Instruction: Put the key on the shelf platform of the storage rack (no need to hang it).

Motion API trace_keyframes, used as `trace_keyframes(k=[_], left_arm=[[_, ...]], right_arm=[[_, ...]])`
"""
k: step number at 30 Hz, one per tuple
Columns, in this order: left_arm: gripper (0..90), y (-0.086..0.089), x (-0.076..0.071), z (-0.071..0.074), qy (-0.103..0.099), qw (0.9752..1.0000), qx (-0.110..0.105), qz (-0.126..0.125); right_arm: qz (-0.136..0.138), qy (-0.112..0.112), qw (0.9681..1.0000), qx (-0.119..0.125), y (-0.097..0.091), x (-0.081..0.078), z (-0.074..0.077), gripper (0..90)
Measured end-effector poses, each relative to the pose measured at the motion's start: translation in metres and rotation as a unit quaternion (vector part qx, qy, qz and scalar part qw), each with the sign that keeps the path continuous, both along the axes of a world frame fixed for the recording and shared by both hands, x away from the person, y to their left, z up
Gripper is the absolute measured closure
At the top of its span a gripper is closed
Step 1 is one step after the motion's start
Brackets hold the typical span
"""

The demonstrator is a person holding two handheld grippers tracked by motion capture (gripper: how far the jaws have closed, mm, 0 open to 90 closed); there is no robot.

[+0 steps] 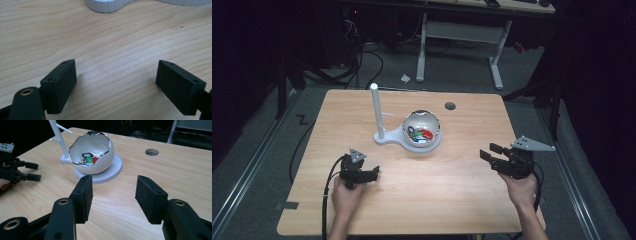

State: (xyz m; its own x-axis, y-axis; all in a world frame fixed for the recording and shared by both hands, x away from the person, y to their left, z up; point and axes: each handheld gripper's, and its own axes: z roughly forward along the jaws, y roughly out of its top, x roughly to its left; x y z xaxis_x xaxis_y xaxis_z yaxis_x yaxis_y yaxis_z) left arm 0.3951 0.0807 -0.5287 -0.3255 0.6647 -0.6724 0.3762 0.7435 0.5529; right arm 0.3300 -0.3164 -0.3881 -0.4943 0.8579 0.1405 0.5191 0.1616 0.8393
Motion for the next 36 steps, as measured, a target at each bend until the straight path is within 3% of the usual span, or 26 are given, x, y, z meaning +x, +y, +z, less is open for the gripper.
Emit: trace_keyframes(k=[20, 36], left_arm=[[17.3, 0.000, 0.000, 0.000, 0.000, 1.0000, 0.001, -0.001], [17.3, 0.000, 0.000, 0.000, -0.001, 1.0000, 0.002, -0.001]], right_arm=[[0.000, 0.019, 0.9998, -0.010, 0.009, -0.003, -0.031, 48.3], [0.011, 0.039, 0.9990, 0.019, 0.017, -0.003, -0.059, 48.7]])
